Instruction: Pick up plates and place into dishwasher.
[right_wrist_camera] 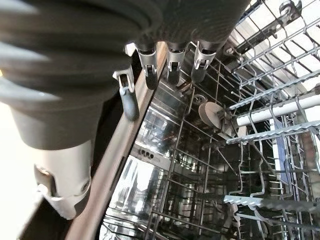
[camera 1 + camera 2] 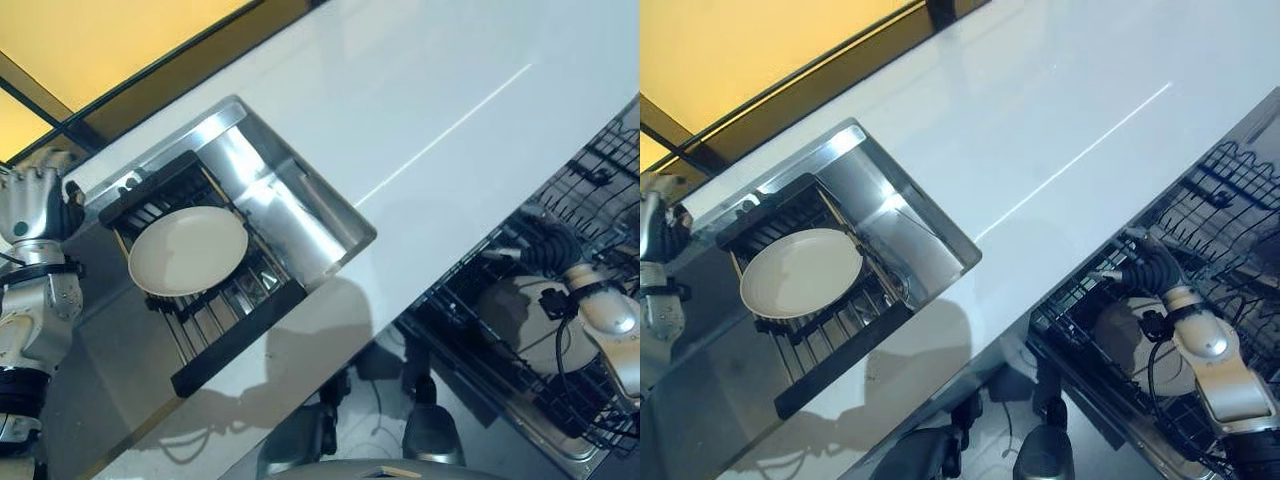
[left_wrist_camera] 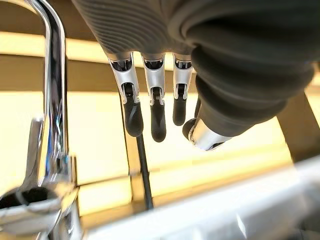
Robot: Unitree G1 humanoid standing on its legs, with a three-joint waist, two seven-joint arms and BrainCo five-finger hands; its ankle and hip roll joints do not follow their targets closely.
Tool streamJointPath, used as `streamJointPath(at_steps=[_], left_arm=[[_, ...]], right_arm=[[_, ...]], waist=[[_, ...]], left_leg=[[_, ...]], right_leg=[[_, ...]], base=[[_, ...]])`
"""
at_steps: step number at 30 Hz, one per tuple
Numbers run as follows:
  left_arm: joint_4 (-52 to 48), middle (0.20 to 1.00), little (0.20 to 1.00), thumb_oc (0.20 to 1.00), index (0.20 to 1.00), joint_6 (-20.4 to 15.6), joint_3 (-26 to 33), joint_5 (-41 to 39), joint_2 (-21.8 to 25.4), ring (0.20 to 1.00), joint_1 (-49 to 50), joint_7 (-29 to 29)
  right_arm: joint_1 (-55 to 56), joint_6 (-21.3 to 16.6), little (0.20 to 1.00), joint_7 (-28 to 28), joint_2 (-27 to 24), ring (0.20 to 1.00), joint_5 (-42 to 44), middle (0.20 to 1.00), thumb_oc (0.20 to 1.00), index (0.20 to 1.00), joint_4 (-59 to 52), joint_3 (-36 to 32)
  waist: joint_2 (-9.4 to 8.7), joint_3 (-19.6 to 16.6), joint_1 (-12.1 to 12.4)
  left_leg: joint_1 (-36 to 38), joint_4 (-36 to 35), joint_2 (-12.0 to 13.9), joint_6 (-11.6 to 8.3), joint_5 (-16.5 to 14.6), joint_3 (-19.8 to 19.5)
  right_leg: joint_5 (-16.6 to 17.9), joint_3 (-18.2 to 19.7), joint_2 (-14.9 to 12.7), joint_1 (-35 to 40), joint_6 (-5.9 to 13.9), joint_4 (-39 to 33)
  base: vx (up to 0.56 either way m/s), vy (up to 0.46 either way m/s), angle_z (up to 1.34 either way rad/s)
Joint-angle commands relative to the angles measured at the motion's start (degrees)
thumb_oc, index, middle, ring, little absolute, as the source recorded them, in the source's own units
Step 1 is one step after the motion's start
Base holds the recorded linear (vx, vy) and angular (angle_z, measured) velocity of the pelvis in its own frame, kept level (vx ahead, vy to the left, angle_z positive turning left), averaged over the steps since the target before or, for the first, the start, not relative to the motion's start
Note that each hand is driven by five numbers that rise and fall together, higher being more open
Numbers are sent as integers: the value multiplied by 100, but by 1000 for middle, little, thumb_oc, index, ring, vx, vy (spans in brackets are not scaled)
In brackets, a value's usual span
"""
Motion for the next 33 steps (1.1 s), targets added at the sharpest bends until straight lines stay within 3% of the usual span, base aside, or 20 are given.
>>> streamJointPath(at_steps=[1,2,3,4,5,8,9,12,18,24,33], left_arm=[[-129,200,200,200,200,-159,196,-87,501,200,72,-60],[-166,200,200,200,200,-311,169,-121,509,200,111,-181],[-250,457,457,457,457,-452,131,-197,513,457,143,-355],[-402,805,805,805,805,-587,89,-291,519,805,175,-583],[-578,1000,1000,1000,1000,-763,49,-401,508,1000,212,-936],[-950,1000,1000,1000,1000,-997,-15,-570,461,1000,318,-1750],[-1409,1000,1000,1000,1000,-1070,-202,-842,399,1000,441,-2578],[-1924,1000,1000,1000,1000,-1017,-359,-1130,473,1000,594,-3701],[-2164,1000,1000,1000,1000,-989,-882,-1893,847,1000,606,-4817],[-2079,1000,1000,1000,1000,-655,-1267,-2117,1164,1000,583,-5458],[-2052,1000,1000,1000,1000,-302,-976,-1763,1322,1000,1044,-5526]], right_arm=[[-342,-702,1000,-85,-100,1000,46,1000,1000,1000,-511,-157],[-324,-713,1000,-72,-95,1000,64,1000,1000,1000,-511,-152],[-306,-708,1000,-73,-97,1000,86,1000,1000,1000,-525,-155],[-281,-710,1000,-87,-91,1000,96,1000,1000,1000,-538,-159],[-253,-712,1000,-102,-72,1000,90,1000,1000,1000,-551,-165],[-191,-698,1000,-111,-31,1000,63,1000,1000,1000,-589,-204],[-188,-648,1000,-158,-13,1000,37,1000,1000,1000,-625,-197],[-197,-632,1000,-204,-99,1000,86,1000,1000,1000,-618,-184],[-227,-762,1000,-279,-530,1000,312,1000,1000,1000,-504,-82],[-417,-844,1000,-486,-905,1000,532,1000,1000,1000,-378,171],[-425,-829,1000,-529,-1159,1000,645,1000,1000,1000,-426,243]], waist=[[-212,-626,204],[-218,-644,201],[-224,-652,201],[-226,-654,207],[-226,-654,215],[-218,-651,233],[-199,-620,253],[-145,-548,281],[-13,-378,251],[25,-219,275],[158,-90,398]], left_leg=[[-11,267,421,-390,-391,339],[7,260,427,-386,-395,342],[14,256,435,-383,-396,343],[19,254,445,-382,-399,340],[21,255,452,-381,-403,333],[17,268,463,-375,-412,314],[5,280,477,-376,-391,295],[-11,311,500,-379,-371,270],[-105,356,536,-408,-292,235],[-215,427,551,-435,-244,216],[-401,535,510,-473,-181,130]], right_leg=[[-395,-60,-371,-246,160,801],[-396,-56,-355,-237,163,798],[-395,-54,-343,-230,166,793],[-393,-56,-334,-222,170,787],[-391,-60,-327,-214,174,781],[-385,-72,-310,-200,180,768],[-354,-77,-297,-188,191,751],[-329,-105,-288,-147,196,720],[-291,-136,-293,-164,183,673],[-217,-162,-319,-189,176,603],[-252,-298,-408,-262,130,694]], base=[[-3,-89,-1],[-8,-81,-1],[-16,-68,-2],[-28,-64,-2],[-31,-52,0],[-35,-46,0],[-51,-45,0],[-43,-17,0],[-45,41,0],[-33,27,1],[-2,39,3]])
